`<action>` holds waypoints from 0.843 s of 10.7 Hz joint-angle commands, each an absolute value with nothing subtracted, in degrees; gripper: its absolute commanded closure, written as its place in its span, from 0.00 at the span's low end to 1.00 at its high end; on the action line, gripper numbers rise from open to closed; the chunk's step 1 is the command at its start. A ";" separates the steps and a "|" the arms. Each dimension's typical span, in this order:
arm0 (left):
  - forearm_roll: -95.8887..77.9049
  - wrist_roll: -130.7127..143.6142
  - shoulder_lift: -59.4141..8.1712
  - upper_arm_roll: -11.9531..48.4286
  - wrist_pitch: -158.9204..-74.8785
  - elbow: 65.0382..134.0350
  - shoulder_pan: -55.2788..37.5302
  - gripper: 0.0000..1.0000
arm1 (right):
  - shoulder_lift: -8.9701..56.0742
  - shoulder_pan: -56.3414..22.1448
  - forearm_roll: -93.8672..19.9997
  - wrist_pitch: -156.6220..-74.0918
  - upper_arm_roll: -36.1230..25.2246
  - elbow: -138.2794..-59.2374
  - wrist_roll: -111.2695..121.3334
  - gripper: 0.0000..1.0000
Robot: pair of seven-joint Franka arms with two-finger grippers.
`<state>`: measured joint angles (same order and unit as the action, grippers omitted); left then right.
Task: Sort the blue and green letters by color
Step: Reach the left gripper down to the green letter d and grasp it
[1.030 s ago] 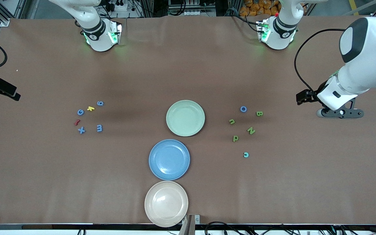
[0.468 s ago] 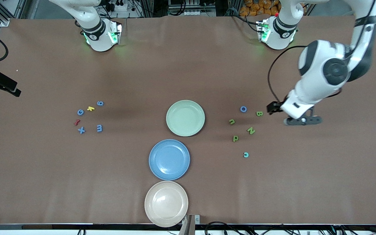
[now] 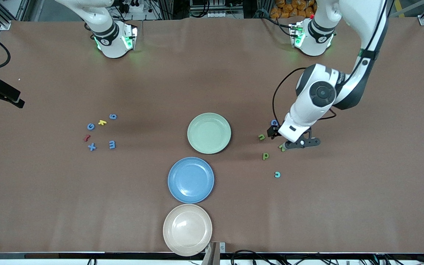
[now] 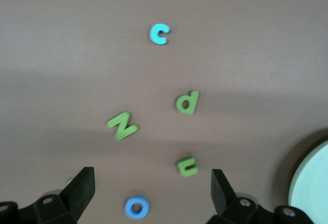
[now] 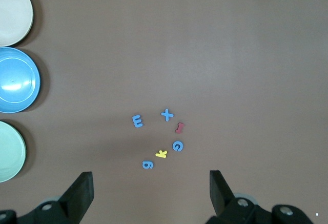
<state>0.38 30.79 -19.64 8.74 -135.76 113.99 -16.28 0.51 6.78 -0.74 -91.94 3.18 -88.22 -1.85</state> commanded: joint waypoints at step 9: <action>9.75 36.12 -36.29 7.82 -136.23 100.38 -20.48 0.00 | -0.53 7.73 -1.49 -92.90 4.04 -91.41 -0.62 0.00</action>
<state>7.40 34.18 -34.25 8.56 -136.48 102.86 -19.57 0.50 6.78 -0.74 -92.08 3.32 -89.87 -1.51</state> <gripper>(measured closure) 0.000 0.000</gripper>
